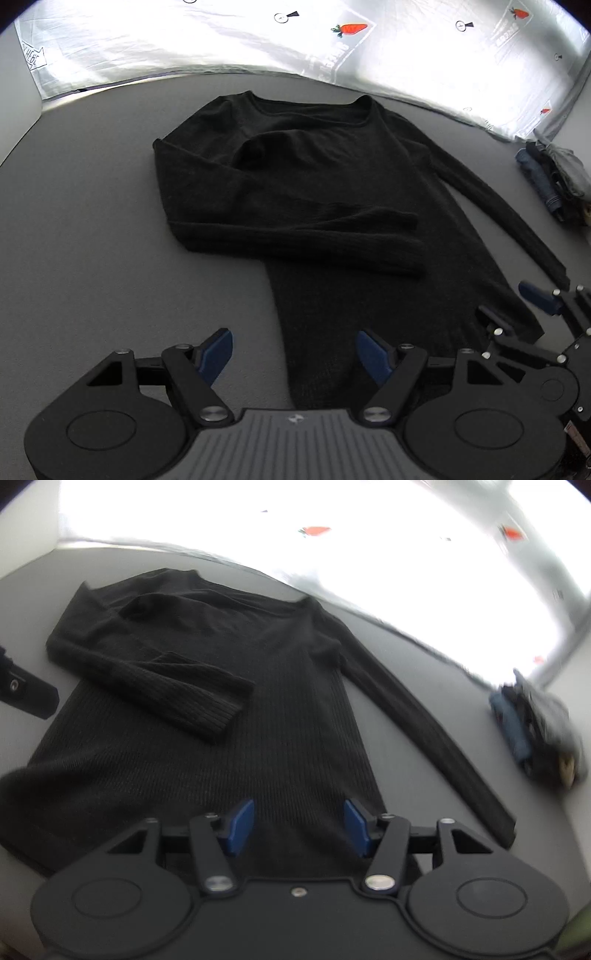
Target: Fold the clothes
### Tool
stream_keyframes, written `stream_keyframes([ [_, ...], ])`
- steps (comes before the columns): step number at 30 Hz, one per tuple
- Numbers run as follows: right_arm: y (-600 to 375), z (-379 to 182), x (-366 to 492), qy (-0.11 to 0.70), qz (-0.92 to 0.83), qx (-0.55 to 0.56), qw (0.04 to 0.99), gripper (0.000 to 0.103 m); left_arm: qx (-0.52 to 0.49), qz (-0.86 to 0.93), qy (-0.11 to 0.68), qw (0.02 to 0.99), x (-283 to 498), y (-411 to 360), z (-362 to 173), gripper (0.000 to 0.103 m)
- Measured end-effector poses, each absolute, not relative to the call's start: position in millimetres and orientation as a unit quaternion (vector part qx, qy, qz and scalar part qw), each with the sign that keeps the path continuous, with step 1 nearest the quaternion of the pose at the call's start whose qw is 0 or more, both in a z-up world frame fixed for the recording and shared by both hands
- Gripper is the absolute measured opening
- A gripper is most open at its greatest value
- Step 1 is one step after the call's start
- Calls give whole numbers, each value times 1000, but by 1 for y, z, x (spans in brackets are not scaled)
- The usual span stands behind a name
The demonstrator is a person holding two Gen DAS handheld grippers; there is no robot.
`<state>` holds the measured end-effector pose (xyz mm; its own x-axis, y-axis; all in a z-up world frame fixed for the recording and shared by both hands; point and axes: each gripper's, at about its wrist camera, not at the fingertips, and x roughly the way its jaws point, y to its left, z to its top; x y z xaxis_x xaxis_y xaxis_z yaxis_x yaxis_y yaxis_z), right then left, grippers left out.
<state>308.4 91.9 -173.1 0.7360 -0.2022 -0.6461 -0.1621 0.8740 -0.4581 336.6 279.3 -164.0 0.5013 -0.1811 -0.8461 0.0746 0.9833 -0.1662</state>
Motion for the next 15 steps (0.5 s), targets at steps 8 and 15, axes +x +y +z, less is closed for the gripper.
stream_keyframes([
  [8,123,-190,341,301,167,-379,859,29,-57,-48,551,831,321,268,-190,60],
  [15,106,-200,375,294,288,-406,816,25,-36,36,532,845,305,236,-202,51],
])
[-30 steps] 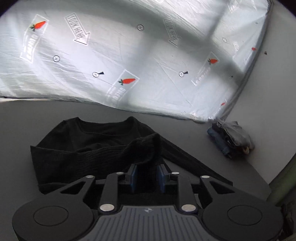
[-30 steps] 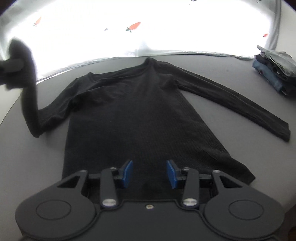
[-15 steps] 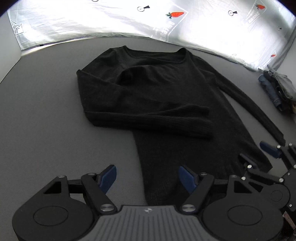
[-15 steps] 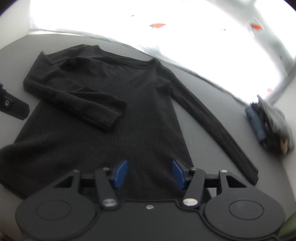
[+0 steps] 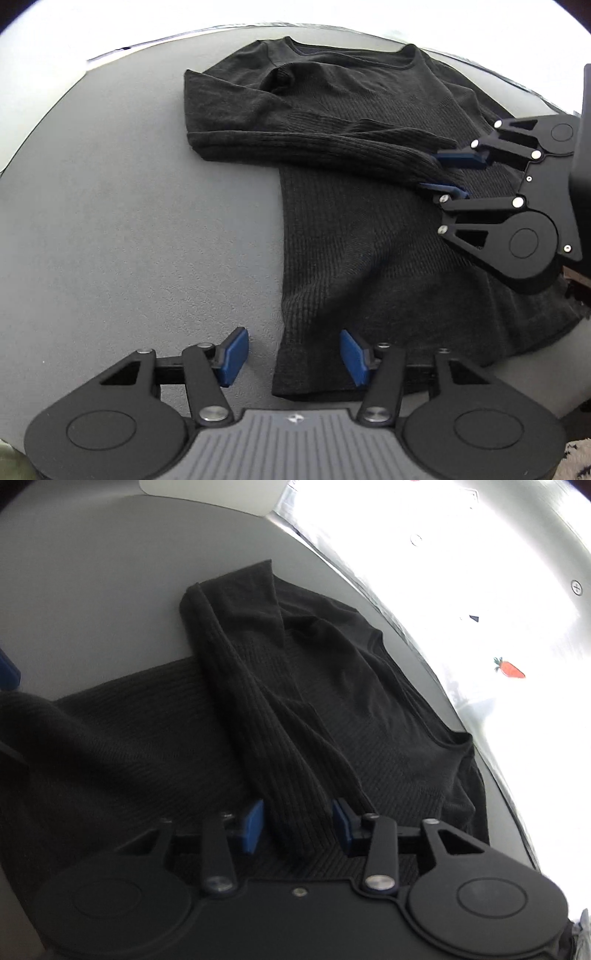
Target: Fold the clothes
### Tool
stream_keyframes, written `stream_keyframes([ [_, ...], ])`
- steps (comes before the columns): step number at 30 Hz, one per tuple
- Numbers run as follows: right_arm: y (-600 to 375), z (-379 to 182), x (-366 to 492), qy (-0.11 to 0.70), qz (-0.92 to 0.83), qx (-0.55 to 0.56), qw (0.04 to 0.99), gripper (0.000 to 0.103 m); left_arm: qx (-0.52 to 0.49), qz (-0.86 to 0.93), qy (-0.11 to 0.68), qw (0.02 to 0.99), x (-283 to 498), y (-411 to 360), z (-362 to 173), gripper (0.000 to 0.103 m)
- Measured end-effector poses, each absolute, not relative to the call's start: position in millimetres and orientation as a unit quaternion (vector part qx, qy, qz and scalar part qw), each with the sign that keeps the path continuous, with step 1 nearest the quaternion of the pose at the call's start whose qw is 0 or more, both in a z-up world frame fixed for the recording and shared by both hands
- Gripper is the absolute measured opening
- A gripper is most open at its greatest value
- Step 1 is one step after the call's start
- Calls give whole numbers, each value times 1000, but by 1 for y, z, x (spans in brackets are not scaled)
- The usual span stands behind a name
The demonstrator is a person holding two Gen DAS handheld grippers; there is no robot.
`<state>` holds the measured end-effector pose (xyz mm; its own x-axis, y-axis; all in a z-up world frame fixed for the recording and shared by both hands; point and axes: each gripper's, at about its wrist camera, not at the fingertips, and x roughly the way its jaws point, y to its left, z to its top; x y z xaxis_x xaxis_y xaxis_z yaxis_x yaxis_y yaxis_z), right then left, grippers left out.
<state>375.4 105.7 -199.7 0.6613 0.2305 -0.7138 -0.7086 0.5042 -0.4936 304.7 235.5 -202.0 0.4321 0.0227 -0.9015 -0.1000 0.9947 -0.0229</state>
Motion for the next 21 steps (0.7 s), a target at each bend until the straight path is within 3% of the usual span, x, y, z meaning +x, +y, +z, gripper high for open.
stream_keyframes([
  [1,103,-199,379,297,300,-406,811,9,-43,46,527,847,304,233,-200,45],
  [3,96,-196,386,285,308,-410,810,7,-64,62,529,844,307,231,-198,9],
  [9,56,-152,416,203,263,-405,852,6,-10,95,502,860,308,203,-166,5],
  [13,-2,-113,472,165,163,-393,890,6,123,73,461,876,302,150,-133,5],
  [19,-100,-107,539,192,29,-381,904,6,211,-22,468,858,307,72,-148,5],
  [21,-126,-120,553,232,4,-367,901,8,209,-51,496,842,312,55,-168,12],
])
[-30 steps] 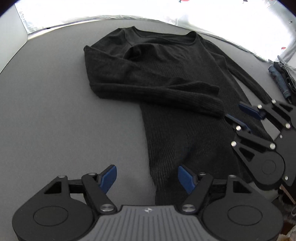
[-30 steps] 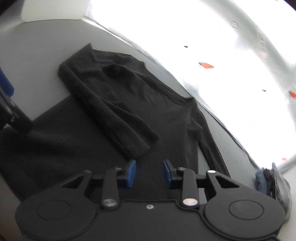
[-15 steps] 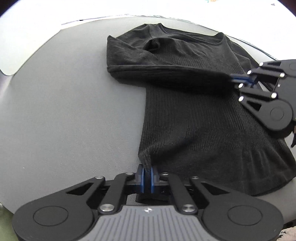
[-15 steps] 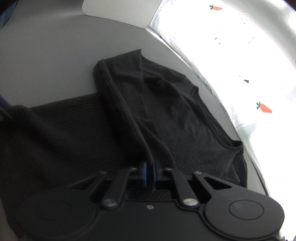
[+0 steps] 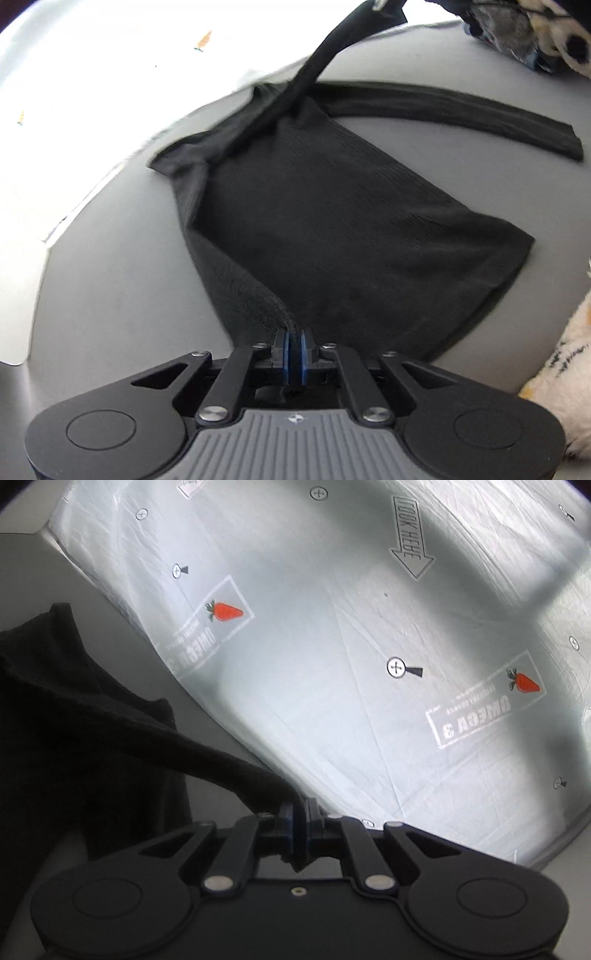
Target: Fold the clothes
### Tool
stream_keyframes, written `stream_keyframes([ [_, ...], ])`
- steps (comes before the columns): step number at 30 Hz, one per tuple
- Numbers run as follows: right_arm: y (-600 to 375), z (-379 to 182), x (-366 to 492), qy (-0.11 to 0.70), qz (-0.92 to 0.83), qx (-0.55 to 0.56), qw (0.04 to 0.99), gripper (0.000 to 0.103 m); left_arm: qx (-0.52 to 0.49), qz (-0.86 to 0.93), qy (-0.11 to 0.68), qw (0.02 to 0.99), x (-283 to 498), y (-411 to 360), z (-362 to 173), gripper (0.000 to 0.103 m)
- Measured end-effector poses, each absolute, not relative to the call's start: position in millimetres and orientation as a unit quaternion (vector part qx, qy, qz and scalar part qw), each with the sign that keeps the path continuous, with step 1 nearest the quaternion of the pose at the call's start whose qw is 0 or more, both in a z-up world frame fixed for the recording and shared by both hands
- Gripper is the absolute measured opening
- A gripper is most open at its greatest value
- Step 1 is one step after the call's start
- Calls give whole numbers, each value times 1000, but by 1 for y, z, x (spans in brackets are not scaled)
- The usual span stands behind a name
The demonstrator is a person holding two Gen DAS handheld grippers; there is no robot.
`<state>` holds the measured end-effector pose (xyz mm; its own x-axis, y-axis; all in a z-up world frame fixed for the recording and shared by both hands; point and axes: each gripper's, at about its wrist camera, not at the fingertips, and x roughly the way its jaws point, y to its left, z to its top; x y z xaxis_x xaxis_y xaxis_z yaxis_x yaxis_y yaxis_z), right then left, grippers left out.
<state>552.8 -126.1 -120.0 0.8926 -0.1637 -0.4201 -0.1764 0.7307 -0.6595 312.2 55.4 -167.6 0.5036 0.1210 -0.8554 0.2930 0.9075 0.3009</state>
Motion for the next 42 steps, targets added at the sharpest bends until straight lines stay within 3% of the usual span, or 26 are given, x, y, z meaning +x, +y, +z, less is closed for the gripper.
stream_keyframes([
  [2,-145,-136,557,283,-7,-346,895,11,191,-73,525,826,317,49,-183,18],
  [4,-152,-154,547,313,-10,-330,890,35,173,-80,535,823,319,52,-185,21],
  [5,-149,-156,535,316,-2,-320,893,41,165,-80,534,825,319,56,-183,29],
  [6,-145,-157,522,318,8,-309,896,47,150,-81,533,829,319,64,-177,48],
  [8,-133,-157,497,333,37,-277,901,48,97,-78,527,841,318,86,-166,66],
  [16,-41,-175,394,476,303,-47,824,44,-45,3,514,857,306,172,-143,66],
  [19,-3,-185,367,497,324,-62,803,32,-71,19,521,850,303,200,-144,66],
  [22,22,-191,348,508,343,-86,786,31,-78,11,523,849,306,217,-149,66],
  [26,27,-194,341,532,331,-37,779,32,-76,-11,527,847,312,226,-153,66],
  [27,25,-194,343,536,321,-29,780,22,-76,-15,526,847,312,227,-154,66],
  [28,26,-196,341,542,311,-28,781,2,-80,-20,527,846,315,227,-156,66],
  [30,33,-194,333,542,317,-64,776,3,-88,-25,533,841,321,226,-162,66],
  [33,30,-183,334,537,309,-80,781,5,-79,-27,525,847,330,223,-160,67],
  [35,18,-171,341,525,288,-61,798,22,-83,-22,513,854,337,224,-155,68],
  [36,5,-164,349,516,268,-40,813,42,-89,-19,507,857,345,225,-153,69],
  [37,-9,-157,359,505,244,-17,828,51,-94,-14,501,860,353,227,-151,70],
  [42,-90,-142,417,463,89,88,877,55,-75,9,470,879,403,227,-138,70],
])
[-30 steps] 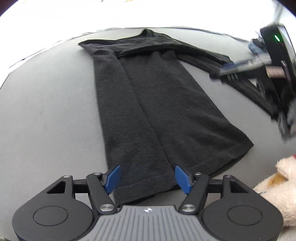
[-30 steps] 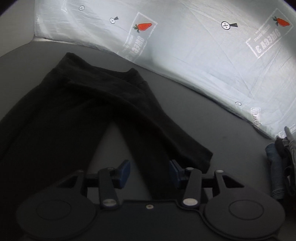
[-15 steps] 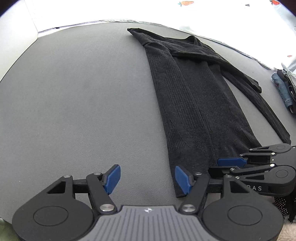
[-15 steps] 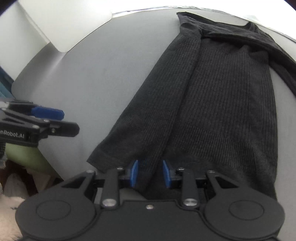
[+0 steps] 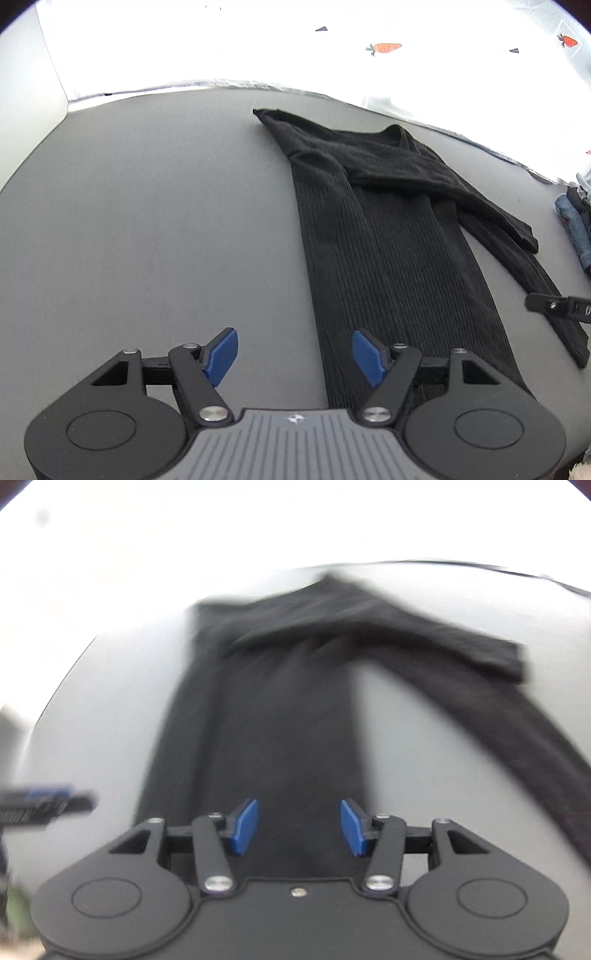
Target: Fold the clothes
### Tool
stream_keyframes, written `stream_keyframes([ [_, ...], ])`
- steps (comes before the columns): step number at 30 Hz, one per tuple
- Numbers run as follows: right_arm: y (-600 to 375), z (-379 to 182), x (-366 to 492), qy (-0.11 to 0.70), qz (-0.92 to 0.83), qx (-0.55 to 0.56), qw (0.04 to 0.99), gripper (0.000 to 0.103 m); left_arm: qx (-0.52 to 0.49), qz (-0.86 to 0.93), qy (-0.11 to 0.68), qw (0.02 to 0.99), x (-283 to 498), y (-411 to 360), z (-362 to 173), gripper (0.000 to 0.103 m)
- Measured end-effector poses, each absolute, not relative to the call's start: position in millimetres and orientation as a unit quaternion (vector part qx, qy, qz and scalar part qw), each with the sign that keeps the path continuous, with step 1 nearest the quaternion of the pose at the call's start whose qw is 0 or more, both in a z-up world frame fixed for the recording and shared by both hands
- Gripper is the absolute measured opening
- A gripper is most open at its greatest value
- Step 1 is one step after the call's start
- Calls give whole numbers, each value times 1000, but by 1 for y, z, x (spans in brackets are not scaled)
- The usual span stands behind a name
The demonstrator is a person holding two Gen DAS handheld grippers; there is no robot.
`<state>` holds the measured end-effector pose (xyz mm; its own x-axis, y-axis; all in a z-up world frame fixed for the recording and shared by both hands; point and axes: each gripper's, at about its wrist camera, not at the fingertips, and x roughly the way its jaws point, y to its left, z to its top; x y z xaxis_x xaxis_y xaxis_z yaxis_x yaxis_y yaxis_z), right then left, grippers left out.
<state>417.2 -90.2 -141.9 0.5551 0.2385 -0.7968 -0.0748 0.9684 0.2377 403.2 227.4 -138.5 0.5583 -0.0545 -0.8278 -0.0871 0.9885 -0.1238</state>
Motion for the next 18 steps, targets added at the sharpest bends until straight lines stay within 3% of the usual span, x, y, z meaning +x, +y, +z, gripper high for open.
stream_keyframes([
  [6,-183,-148,502,411,-74,160,894,70,-30,35,443,896,483,227,-130,74],
  [12,-220,-187,588,435,-132,151,878,70,-12,63,454,888,579,234,-147,74],
  [14,-221,-201,605,452,-112,160,871,57,5,68,460,885,606,232,-158,74],
  [15,-214,-203,608,451,-108,138,875,55,13,71,463,883,616,230,-163,74],
  [16,-204,-203,611,457,-89,101,879,28,19,72,465,882,625,227,-167,74],
  [18,-190,-197,611,451,-73,47,888,10,34,62,468,881,643,221,-174,74],
])
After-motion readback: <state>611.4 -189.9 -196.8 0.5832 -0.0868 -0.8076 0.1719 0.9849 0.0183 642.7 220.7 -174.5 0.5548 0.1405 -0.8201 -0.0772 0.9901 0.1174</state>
